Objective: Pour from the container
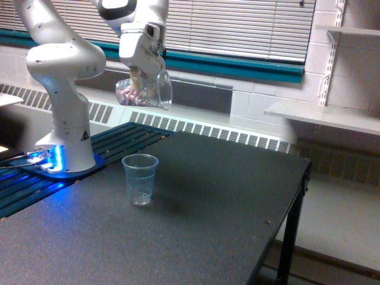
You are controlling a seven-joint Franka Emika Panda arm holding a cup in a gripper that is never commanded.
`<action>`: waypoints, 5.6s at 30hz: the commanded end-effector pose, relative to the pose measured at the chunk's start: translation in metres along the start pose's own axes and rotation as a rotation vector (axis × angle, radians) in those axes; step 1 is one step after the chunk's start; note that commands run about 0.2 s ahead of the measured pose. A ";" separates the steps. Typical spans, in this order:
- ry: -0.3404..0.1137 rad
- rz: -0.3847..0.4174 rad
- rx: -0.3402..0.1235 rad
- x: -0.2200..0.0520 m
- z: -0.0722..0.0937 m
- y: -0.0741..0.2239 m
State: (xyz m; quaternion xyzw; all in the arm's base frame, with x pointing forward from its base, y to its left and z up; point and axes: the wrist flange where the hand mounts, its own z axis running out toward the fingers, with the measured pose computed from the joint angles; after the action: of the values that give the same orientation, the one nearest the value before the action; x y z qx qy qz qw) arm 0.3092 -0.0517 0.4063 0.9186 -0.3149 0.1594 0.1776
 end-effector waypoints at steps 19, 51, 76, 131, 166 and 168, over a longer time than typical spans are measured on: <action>-0.035 0.041 -0.116 -0.013 0.014 0.032; -0.073 -0.009 -0.197 -0.030 0.033 0.033; -0.092 -0.071 -0.248 -0.041 0.046 0.029; -0.111 -0.152 -0.318 -0.060 0.063 0.016; -0.091 -0.196 -0.352 -0.068 0.067 0.009; -0.084 -0.198 -0.352 -0.067 0.066 0.009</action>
State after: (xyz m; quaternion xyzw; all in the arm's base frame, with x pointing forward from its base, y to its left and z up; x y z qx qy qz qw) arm 0.2741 -0.0543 0.3339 0.9074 -0.2573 0.0519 0.3283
